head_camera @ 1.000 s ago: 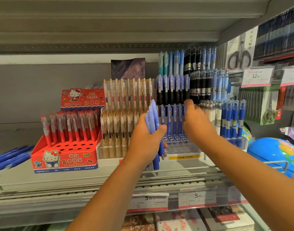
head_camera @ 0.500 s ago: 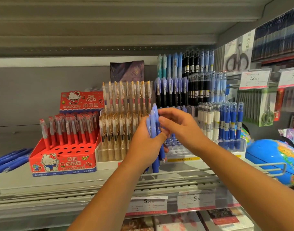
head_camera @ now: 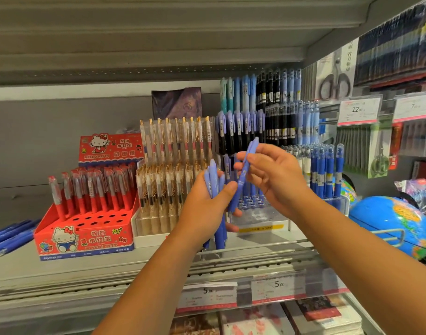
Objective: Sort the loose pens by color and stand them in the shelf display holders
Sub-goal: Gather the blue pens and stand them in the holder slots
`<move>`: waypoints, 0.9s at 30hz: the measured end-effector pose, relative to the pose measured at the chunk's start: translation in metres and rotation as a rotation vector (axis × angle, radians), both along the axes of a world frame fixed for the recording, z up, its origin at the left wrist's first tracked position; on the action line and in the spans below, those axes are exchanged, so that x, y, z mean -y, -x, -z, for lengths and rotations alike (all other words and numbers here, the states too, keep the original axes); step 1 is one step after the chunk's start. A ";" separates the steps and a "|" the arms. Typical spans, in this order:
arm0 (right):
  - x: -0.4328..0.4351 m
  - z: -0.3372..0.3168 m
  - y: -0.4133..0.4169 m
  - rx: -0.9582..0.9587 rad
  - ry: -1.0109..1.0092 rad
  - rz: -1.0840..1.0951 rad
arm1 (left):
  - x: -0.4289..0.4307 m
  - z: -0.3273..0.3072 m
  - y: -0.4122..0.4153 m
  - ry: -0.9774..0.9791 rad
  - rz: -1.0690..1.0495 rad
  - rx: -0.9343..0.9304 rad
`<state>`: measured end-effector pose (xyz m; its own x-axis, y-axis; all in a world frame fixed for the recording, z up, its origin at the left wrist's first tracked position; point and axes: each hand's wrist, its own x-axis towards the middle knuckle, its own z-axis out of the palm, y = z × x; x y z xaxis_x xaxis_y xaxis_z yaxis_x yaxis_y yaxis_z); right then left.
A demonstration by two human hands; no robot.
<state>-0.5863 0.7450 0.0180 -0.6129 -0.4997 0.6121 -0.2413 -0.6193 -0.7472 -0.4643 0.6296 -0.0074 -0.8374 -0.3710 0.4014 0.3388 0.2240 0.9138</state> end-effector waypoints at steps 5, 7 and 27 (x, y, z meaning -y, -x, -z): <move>-0.004 0.000 0.005 -0.107 0.050 0.298 | 0.002 0.000 0.000 -0.014 -0.063 -0.030; -0.004 0.001 0.008 -0.207 0.045 0.479 | 0.001 0.000 -0.001 -0.018 -0.072 -0.042; -0.001 -0.018 0.028 -0.877 -0.617 1.201 | 0.001 0.000 0.001 -0.010 -0.085 -0.043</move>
